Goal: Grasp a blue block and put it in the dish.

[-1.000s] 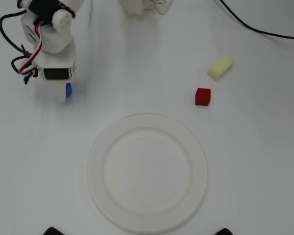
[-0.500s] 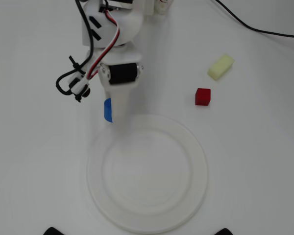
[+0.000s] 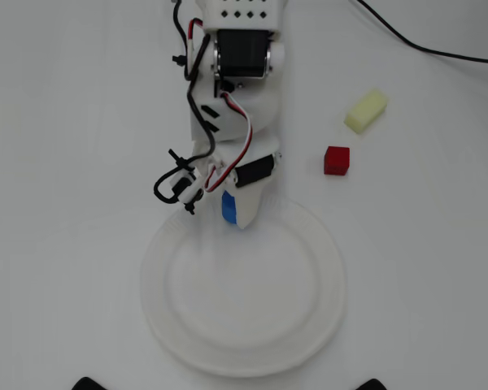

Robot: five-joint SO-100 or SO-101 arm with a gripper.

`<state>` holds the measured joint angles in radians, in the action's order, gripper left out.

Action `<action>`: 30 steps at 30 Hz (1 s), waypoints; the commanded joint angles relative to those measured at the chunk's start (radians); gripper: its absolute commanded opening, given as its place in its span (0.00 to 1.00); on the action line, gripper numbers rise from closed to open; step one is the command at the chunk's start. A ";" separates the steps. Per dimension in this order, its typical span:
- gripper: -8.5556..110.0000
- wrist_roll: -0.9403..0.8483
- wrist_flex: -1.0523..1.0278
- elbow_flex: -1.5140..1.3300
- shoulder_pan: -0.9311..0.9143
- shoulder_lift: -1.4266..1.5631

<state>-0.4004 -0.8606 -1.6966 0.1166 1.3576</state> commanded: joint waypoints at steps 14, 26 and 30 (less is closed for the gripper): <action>0.38 0.023 -0.117 0.129 -0.008 0.216; 0.38 0.031 -0.222 -0.302 -0.140 1.020; 0.39 0.032 -0.210 -0.650 -0.166 1.394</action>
<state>-0.3636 -1.0815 -2.2166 -0.0353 2.5648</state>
